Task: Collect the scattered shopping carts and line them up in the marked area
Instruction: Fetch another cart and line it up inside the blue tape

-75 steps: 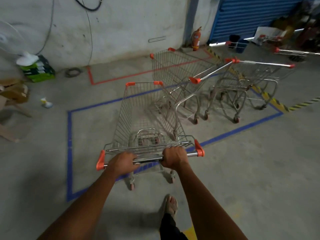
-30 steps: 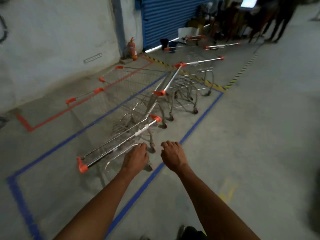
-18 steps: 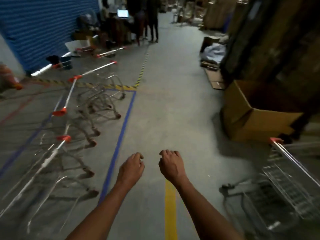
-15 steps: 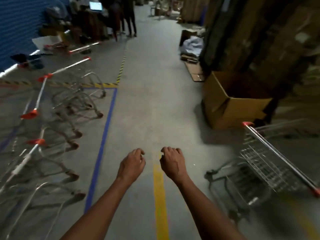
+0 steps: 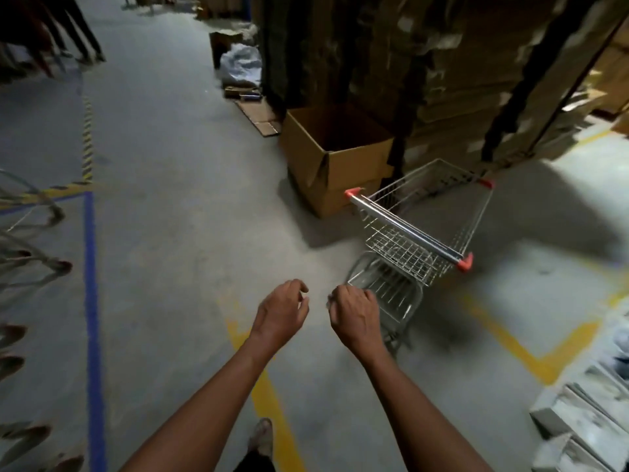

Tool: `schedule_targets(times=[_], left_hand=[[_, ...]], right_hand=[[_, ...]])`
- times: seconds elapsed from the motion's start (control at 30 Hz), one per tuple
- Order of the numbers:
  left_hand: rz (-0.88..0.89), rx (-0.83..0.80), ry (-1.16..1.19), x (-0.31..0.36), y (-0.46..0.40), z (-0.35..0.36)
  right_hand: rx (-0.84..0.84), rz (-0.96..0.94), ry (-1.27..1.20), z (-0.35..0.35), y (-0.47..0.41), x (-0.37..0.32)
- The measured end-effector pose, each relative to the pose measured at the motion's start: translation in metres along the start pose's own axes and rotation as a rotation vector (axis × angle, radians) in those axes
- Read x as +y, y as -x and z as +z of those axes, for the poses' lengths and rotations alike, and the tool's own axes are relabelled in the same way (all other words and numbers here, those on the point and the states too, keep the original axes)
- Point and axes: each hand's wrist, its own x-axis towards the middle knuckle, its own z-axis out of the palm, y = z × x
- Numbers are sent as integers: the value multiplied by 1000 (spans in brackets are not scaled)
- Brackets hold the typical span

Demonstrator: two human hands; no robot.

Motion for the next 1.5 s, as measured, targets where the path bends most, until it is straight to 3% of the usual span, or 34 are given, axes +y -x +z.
schedule_targets(times=[0.47,0.77,1.0,1.17,1.3,1.5], left_hand=[[390,-252,-119,17,-218,65],[560,-368,-174,55,-319,133],[545,-484,-367,73,-395,199],[440,-576,-547,77,-435,234],[354,-626,-668,81,-453,258],[331,-625,-650,117,-459,270]], right_hand=[[38,467,89,-21,-113,101],[-43,585,60,-11,-170,170],[-246,472,26,26,-222,252],[-400,364,9,47,-260,297],[-434,286,22,66,-274,319],[-425,249,25,54,-281,361]])
